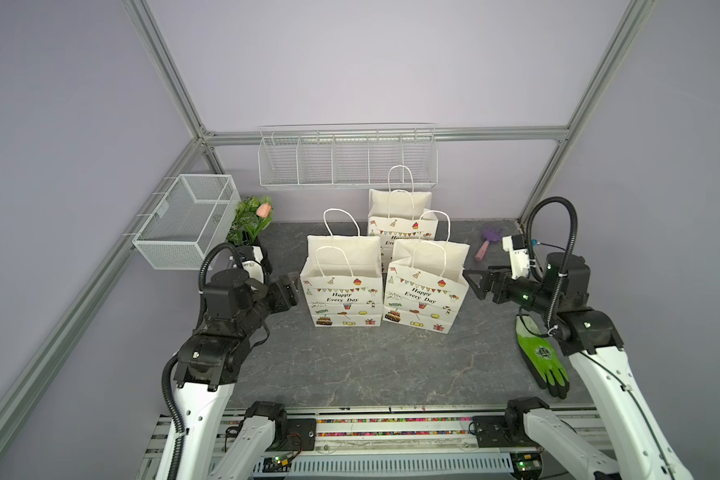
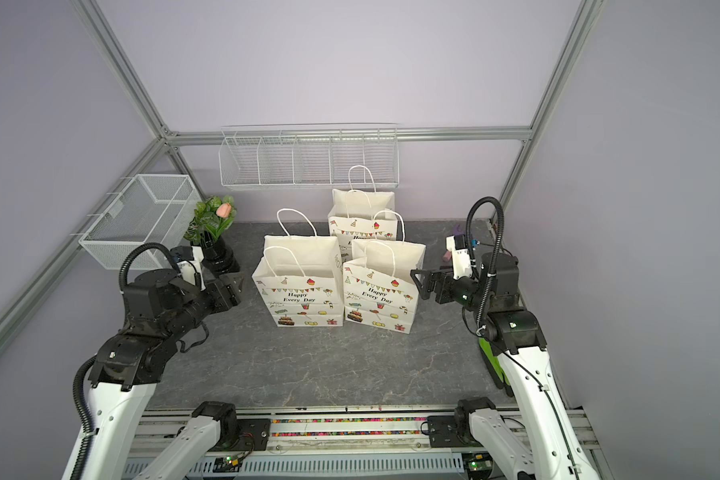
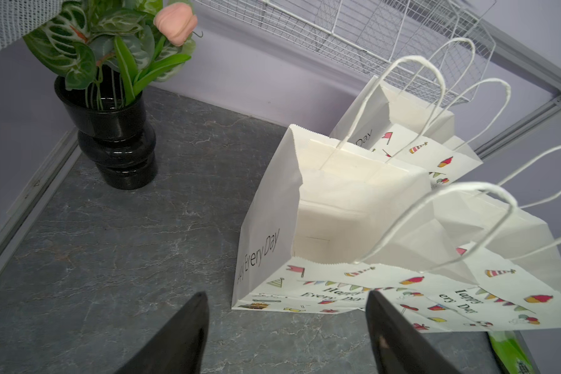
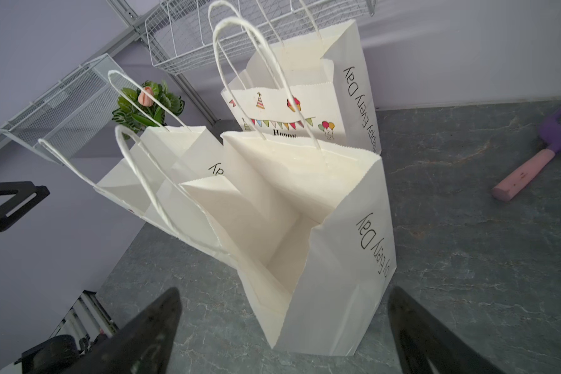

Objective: Put away the paper bag
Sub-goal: Pick up the paper bag from the center of the board.

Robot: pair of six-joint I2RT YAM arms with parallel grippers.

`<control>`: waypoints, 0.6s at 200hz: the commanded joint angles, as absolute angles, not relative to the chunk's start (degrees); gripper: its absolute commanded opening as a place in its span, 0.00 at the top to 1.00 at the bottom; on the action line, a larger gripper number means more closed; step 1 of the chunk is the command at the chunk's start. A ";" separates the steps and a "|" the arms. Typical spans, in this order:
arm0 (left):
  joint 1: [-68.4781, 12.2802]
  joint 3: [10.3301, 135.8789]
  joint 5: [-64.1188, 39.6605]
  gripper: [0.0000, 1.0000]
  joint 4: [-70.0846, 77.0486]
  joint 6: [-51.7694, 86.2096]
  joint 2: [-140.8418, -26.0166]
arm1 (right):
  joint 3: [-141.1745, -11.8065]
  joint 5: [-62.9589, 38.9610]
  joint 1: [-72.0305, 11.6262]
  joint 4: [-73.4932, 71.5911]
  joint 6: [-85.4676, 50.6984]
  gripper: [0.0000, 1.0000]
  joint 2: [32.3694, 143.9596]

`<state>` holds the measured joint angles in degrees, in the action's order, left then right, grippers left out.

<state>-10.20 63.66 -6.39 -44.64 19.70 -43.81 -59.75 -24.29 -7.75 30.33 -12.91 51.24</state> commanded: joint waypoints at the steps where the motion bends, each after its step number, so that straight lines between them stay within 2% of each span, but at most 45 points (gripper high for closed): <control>1: -10.79 63.14 -10.79 0.23 -42.77 19.97 -40.79 | -58.43 -24.07 -9.61 34.87 -9.97 0.02 50.67; 27: -11.36 62.91 -15.73 0.24 -40.83 20.75 -39.09 | -55.34 -22.64 -11.33 34.76 -9.67 0.05 49.66; 60: -12.92 60.83 -22.58 0.24 -38.30 20.91 -39.40 | -53.75 -18.08 -18.12 33.52 -8.88 0.09 52.04; 97: -19.04 59.28 -21.07 0.20 -38.80 18.03 -38.85 | -53.71 -9.16 -20.58 31.18 -8.68 0.27 54.31; 120: -22.60 55.58 -20.63 0.17 -36.40 18.43 -38.21 | -53.57 -7.12 -20.75 29.05 -8.78 0.34 55.61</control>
